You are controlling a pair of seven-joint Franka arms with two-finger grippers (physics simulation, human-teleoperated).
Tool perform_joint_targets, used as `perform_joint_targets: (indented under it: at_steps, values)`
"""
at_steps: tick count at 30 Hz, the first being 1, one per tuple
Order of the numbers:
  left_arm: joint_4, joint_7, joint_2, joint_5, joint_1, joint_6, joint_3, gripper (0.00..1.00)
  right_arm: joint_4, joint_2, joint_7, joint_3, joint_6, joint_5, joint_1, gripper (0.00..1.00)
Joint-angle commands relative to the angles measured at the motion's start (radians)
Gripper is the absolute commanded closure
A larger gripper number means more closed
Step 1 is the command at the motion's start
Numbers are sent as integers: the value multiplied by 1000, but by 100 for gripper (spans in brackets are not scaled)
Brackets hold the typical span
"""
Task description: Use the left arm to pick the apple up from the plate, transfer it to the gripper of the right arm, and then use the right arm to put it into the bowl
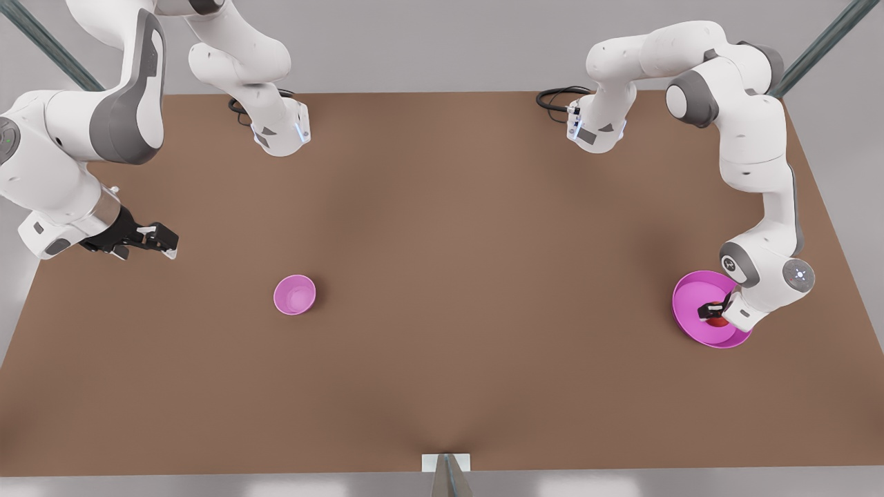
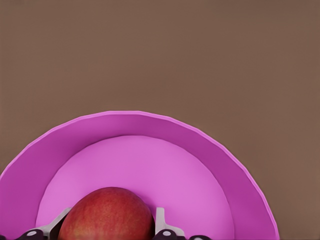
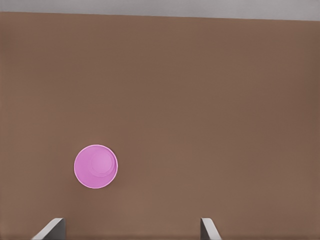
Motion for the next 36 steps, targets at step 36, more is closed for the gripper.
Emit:
perform_joint_targets:
  at_steps: [36]
  values:
    - [194, 1523, 27, -982, -52, -116, -860, 27, 3, 197, -77, 17, 233, 832, -12, 0]
